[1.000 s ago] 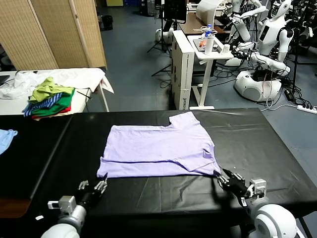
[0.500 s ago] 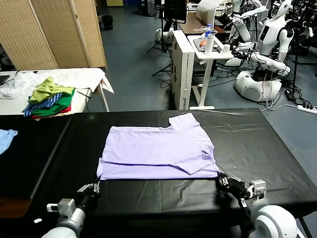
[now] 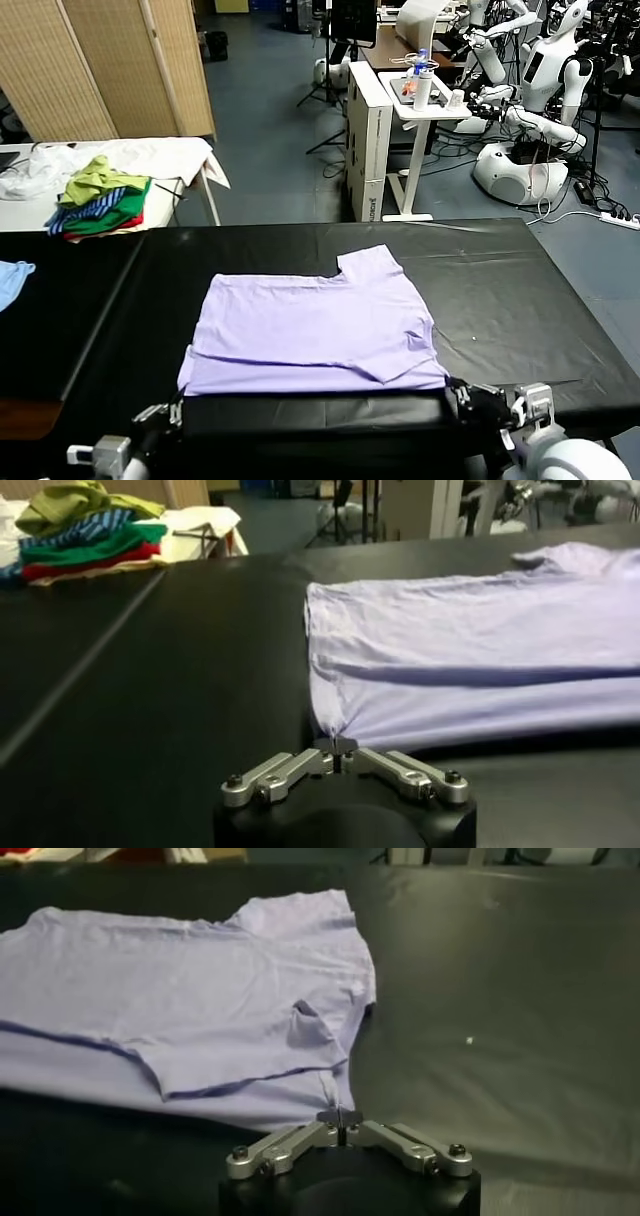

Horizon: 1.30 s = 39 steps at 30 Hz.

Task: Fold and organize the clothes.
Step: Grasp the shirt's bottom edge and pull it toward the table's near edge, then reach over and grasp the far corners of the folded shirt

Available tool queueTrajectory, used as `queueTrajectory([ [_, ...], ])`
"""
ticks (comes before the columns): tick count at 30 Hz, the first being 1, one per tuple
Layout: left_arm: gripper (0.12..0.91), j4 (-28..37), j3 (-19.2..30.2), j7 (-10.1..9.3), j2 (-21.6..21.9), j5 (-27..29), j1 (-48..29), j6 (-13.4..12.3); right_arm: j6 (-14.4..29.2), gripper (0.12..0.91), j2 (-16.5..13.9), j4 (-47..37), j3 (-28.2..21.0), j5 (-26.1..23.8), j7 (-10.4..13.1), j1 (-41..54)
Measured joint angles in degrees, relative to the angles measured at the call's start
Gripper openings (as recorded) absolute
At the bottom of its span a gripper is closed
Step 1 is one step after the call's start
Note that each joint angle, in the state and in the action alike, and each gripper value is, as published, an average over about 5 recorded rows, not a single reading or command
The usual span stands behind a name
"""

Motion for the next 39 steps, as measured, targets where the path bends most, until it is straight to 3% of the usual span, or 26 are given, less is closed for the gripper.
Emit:
queueTrajectory([
  [5, 0.192, -1.45, -0.80, -1.12, -0.40, -0.09, 2.00, 0.96, -0.01, 0.533, -0.05, 1.35, 0.74, 0.07, 0.35, -1.25],
  [9, 0.417, -2.93, -1.77, -1.59, -0.79, -0.18, 3.43, 2.29, -0.03, 0.773, -0.11, 2.58, 1.86, 0.84, 0.10, -1.70],
  [12, 0.607, -4.11, -2.17, -2.20, -1.27, -0.49, 4.03, 3.37, -0.03, 0.882, -0.38, 3.22, 2.60, 2.00, -0.16, -0.66],
  [16, 0.827, -5.79, -3.12, -2.43, -1.72, -2.90, 3.78, 4.35, 0.98, 0.905, -1.39, 2.10, 2.04, 2.97, -0.69, 3.77],
  [19, 0.896, -6.61, -4.44, -1.70, -1.35, -5.93, 2.41, 4.99, 3.19, 0.907, -2.28, -1.02, -0.07, 3.11, -0.75, 9.94],
  [22, 0.905, -6.25, -5.12, -2.77, -0.32, -10.95, -0.73, 6.45, 4.13, 0.907, -2.49, -5.83, -3.71, 3.26, -0.16, 17.91],
  [26, 0.907, -3.57, -4.33, -6.98, 1.38, -20.00, -8.24, 9.03, 3.64, 0.907, -2.00, -12.75, -10.03, 3.50, 0.91, 29.02],
  [28, 0.907, -1.54, -3.59, -8.14, 2.35, -23.82, -12.81, 9.72, 3.25, 0.907, -1.56, -15.99, -13.37, 3.71, 1.36, 34.42],
  [39, 0.907, 11.43, 2.60, -8.34, 9.76, -34.45, -33.80, 11.41, 1.79, 0.907, 2.51, -33.59, -26.40, 3.33, 1.83, 54.97],
])
